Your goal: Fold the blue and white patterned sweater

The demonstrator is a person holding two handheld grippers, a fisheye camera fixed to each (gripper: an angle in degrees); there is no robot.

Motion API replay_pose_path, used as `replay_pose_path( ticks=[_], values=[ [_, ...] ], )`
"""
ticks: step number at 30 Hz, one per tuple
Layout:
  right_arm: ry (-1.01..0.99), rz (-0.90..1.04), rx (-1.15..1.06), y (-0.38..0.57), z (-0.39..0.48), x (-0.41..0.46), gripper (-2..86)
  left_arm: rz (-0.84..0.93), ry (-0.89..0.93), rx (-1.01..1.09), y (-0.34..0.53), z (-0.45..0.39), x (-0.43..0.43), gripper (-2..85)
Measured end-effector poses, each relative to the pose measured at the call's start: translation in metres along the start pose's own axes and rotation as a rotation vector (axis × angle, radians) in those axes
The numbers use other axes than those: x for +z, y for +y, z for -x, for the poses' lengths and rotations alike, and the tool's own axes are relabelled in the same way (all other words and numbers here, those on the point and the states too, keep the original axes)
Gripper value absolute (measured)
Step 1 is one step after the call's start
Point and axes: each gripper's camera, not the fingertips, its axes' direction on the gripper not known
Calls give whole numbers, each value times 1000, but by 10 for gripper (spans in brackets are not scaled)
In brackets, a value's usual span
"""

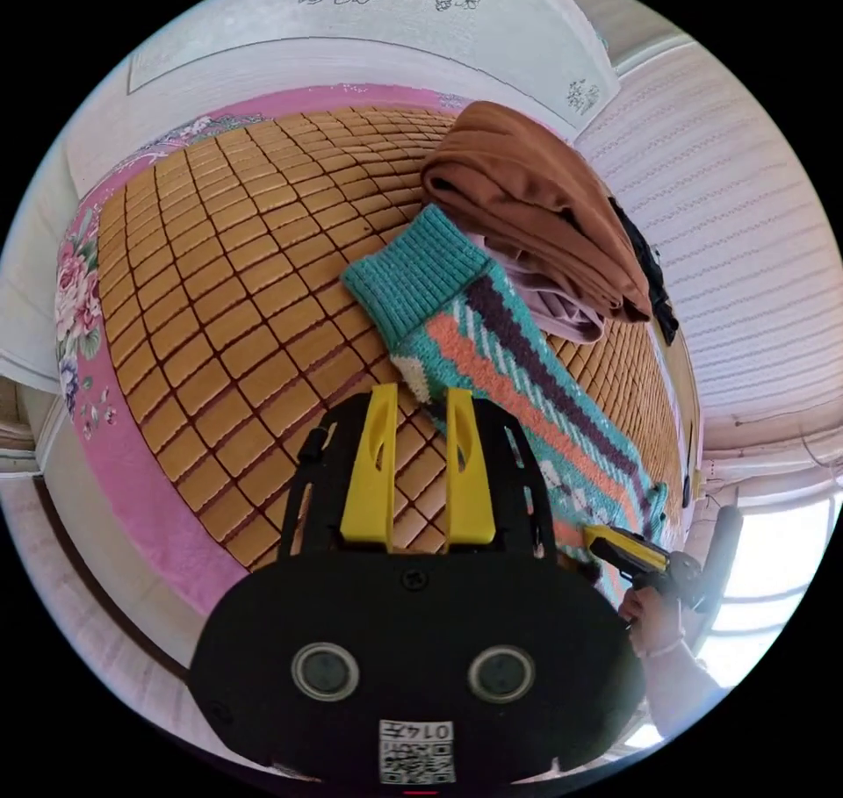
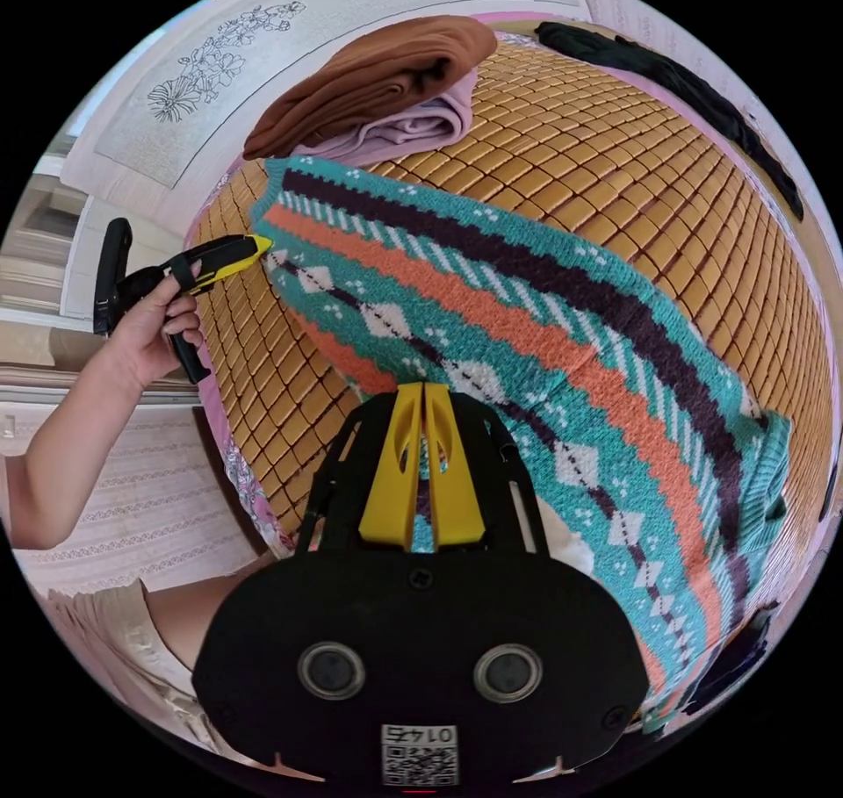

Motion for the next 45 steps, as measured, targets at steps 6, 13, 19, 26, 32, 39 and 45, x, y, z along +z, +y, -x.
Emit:
replay_pose_path(
  ticks=[6, 13, 19, 26, 32, 39, 45],
  values=[
    [-13, -40, 73, 19, -11, -3, -10, -49, 40, 52, 10, -11, -12, -2],
    [11, -116, 115, 49, -18, -9, -9, -235, 308, 306, 52, -71, -72, -8],
    [-298, -181, 214, 91, -71, -41, -8, -176, 560, 679, 133, -170, -99, -7],
    [-491, -687, 455, 297, -192, -170, 0, -35, 758, 1011, 285, -294, -64, 15],
    [-284, -298, 847, 489, -269, -149, 41, 438, 763, 1006, 388, -336, 22, 37],
    [-332, -566, 1023, 591, -269, -150, 155, 257, 322, 1112, 397, -327, 49, 44],
    [-190, -467, 1002, 549, -264, -135, 65, 117, 87, 969, 366, -325, 83, 42]
  ],
)
